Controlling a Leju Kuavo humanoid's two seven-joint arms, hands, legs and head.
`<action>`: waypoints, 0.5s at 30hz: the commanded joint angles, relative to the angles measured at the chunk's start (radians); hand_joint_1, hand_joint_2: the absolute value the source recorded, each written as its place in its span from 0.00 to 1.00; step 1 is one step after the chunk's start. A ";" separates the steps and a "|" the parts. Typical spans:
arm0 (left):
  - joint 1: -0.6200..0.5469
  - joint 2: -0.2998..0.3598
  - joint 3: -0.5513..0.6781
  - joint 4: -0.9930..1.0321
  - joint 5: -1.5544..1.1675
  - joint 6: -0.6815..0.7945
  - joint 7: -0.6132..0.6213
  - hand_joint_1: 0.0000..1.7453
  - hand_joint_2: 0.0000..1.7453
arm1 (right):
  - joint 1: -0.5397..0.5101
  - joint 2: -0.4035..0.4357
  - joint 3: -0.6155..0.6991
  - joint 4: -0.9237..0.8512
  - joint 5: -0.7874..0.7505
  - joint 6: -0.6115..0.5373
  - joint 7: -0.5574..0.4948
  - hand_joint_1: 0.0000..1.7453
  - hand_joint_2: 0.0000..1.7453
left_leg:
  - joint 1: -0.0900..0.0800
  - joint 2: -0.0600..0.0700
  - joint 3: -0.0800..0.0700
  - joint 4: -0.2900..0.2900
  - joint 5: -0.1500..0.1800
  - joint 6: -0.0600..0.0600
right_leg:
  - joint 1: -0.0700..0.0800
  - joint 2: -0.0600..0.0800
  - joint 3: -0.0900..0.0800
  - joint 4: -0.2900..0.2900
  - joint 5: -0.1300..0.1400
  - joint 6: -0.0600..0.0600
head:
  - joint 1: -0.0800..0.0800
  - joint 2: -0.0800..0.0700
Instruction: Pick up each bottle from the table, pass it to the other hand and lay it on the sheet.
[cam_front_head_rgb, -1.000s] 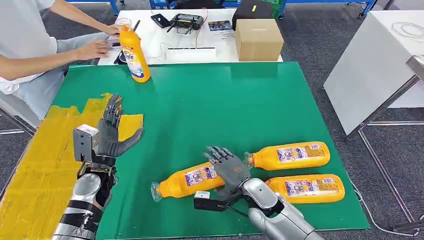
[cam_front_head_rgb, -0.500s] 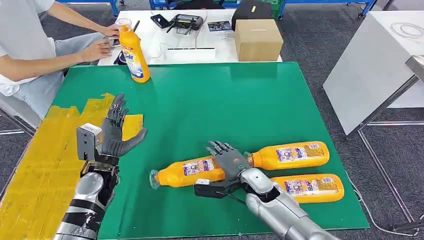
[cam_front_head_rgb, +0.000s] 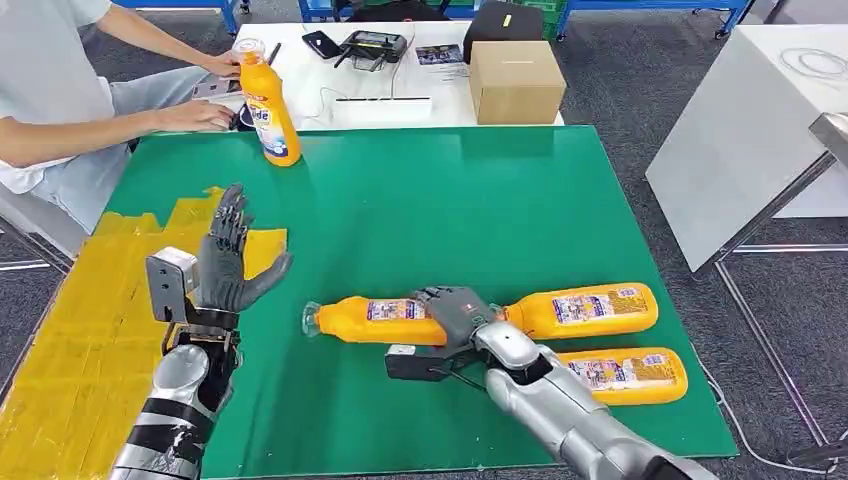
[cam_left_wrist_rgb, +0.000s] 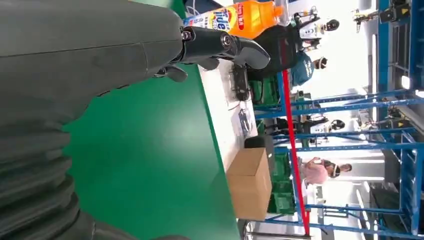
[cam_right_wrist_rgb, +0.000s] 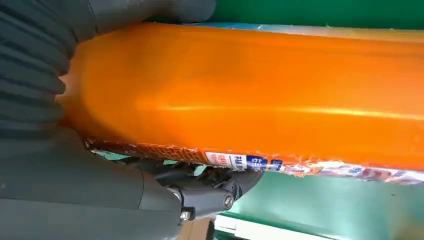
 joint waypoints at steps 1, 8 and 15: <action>-0.039 -0.003 -0.015 0.041 0.011 0.001 0.000 0.00 1.00 | -0.019 -0.013 0.068 0.114 0.005 0.028 -0.002 0.88 1.00 | 0.001 -0.003 0.001 -0.001 0.000 -0.001 | 0.001 -0.003 0.002 -0.001 0.000 -0.001 | 0.000 0.000; -0.041 -0.004 -0.017 0.041 0.014 0.000 -0.002 0.00 1.00 | -0.027 -0.016 0.078 0.128 0.004 0.039 -0.007 0.92 1.00 | 0.002 -0.004 0.001 -0.001 0.000 -0.001 | 0.002 -0.003 0.003 -0.002 0.000 -0.001 | 0.000 0.000; -0.013 0.003 -0.011 -0.001 0.017 0.003 -0.002 0.00 1.00 | 0.020 0.012 -0.021 0.053 -0.039 -0.138 0.017 1.00 1.00 | 0.002 -0.004 0.001 -0.001 0.000 -0.001 | 0.002 -0.003 0.003 -0.003 0.000 -0.001 | 0.000 0.000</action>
